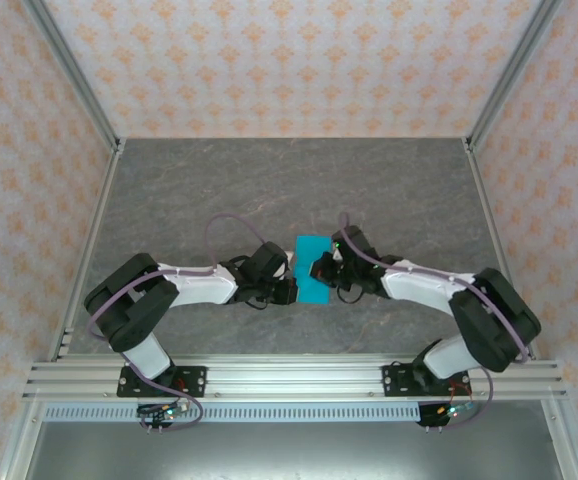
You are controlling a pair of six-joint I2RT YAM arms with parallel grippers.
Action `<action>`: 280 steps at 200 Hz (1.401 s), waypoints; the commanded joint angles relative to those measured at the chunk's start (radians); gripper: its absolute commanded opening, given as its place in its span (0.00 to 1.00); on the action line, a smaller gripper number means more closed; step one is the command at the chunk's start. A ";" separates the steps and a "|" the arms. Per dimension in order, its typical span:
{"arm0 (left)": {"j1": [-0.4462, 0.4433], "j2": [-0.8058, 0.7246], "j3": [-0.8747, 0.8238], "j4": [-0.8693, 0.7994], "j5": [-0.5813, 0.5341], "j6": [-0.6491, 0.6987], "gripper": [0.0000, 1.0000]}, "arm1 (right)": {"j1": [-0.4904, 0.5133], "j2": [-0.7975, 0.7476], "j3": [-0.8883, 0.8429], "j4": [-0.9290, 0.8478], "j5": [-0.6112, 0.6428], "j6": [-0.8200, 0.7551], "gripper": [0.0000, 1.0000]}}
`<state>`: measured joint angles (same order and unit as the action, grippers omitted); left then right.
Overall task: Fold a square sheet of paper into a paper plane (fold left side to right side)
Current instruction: Fold the triangle a second time at the center of the table.
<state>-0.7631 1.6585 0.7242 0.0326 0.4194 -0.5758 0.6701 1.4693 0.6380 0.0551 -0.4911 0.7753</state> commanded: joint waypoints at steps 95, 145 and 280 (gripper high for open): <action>0.005 0.025 -0.042 -0.107 -0.059 0.004 0.00 | 0.075 0.121 -0.017 0.184 -0.004 0.171 0.00; 0.005 0.025 -0.040 -0.118 -0.068 0.003 0.00 | 0.075 0.167 -0.009 0.139 -0.005 0.183 0.00; 0.005 0.020 -0.055 -0.130 -0.102 -0.007 0.00 | 0.037 0.072 0.019 -0.087 0.097 -0.017 0.00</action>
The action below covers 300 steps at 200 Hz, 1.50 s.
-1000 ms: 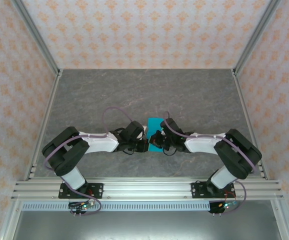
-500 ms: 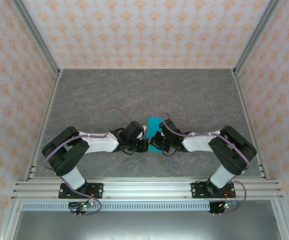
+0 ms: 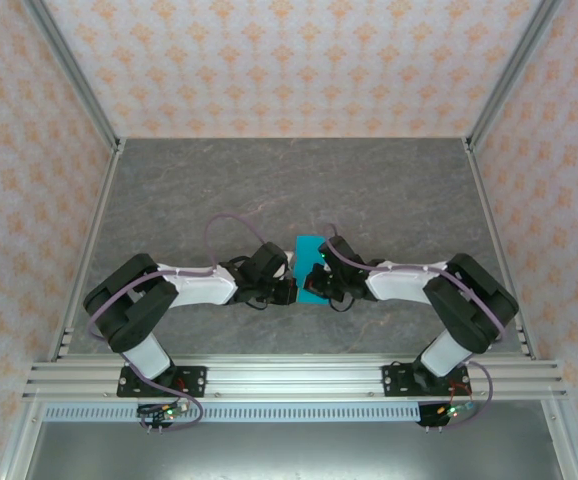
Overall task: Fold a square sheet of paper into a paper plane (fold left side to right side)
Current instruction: Fold the triangle a second time at the center of the table.
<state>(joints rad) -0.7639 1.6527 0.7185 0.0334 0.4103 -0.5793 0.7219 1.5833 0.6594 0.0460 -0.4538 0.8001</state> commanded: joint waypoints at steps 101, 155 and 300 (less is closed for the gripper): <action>0.006 0.032 -0.047 -0.126 -0.091 -0.001 0.00 | -0.067 -0.067 0.009 -0.099 0.052 -0.086 0.00; 0.006 0.012 -0.041 -0.145 -0.094 0.004 0.00 | -0.072 -0.125 0.011 -0.092 0.033 -0.089 0.00; 0.005 0.004 -0.027 -0.173 -0.099 0.012 0.00 | 0.011 0.013 0.051 0.061 -0.018 -0.031 0.00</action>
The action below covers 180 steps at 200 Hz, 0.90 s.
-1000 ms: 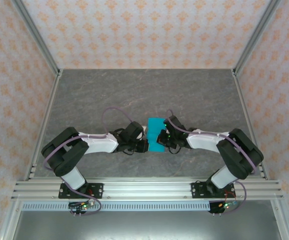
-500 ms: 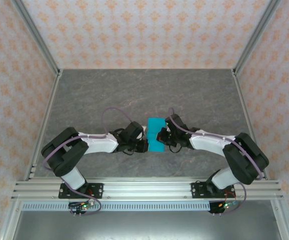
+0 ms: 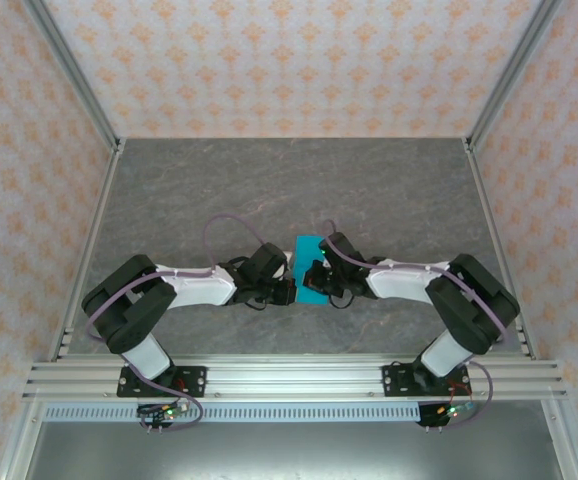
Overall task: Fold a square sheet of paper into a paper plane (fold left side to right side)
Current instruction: Fold the triangle a second time at the center of the table.
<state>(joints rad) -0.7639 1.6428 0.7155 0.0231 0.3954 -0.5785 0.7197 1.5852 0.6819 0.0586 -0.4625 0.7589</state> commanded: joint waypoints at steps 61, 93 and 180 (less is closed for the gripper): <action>0.006 0.018 -0.021 -0.163 -0.083 0.012 0.00 | 0.032 0.062 0.015 0.099 -0.024 0.060 0.00; 0.006 0.020 -0.022 -0.169 -0.087 0.014 0.00 | 0.031 0.067 0.010 0.046 0.025 0.020 0.00; 0.006 0.046 -0.031 -0.156 -0.087 0.012 0.00 | -0.038 0.065 -0.050 0.010 0.089 -0.094 0.00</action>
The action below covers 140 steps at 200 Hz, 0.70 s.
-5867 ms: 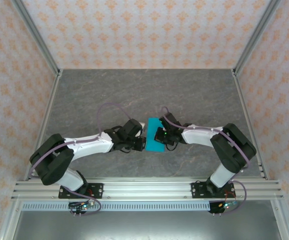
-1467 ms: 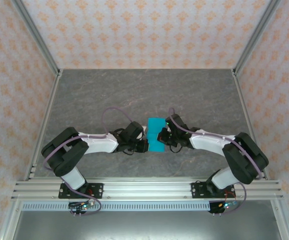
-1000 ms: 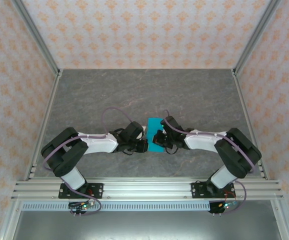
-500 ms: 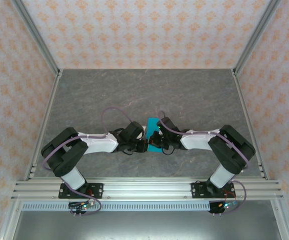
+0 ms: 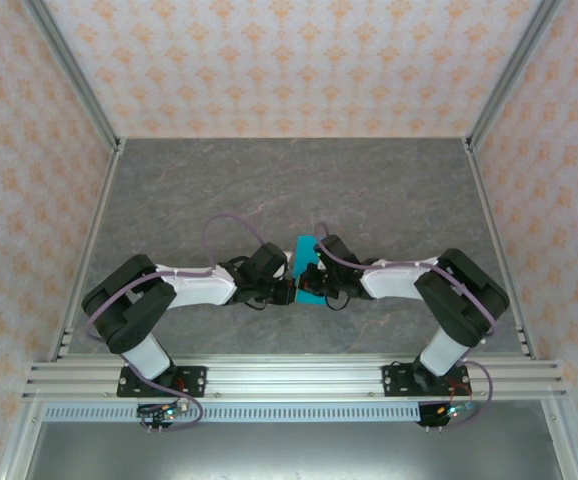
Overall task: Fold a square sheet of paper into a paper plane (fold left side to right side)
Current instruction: Fold the triangle a second time at the center of the table.
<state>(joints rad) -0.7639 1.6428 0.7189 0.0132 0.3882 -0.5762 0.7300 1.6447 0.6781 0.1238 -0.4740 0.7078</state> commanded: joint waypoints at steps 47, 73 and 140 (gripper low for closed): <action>0.006 0.051 -0.036 -0.143 -0.078 0.010 0.00 | -0.079 -0.018 -0.057 -0.060 0.093 -0.068 0.00; 0.006 0.054 -0.037 -0.142 -0.077 0.009 0.00 | -0.091 -0.036 -0.062 -0.066 0.094 -0.089 0.00; 0.006 0.055 -0.033 -0.147 -0.076 0.008 0.00 | -0.121 -0.056 -0.063 -0.103 0.110 -0.128 0.00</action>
<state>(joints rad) -0.7639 1.6455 0.7189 0.0177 0.3847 -0.5762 0.6395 1.6009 0.6407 0.1120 -0.4740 0.6212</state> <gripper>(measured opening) 0.051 0.048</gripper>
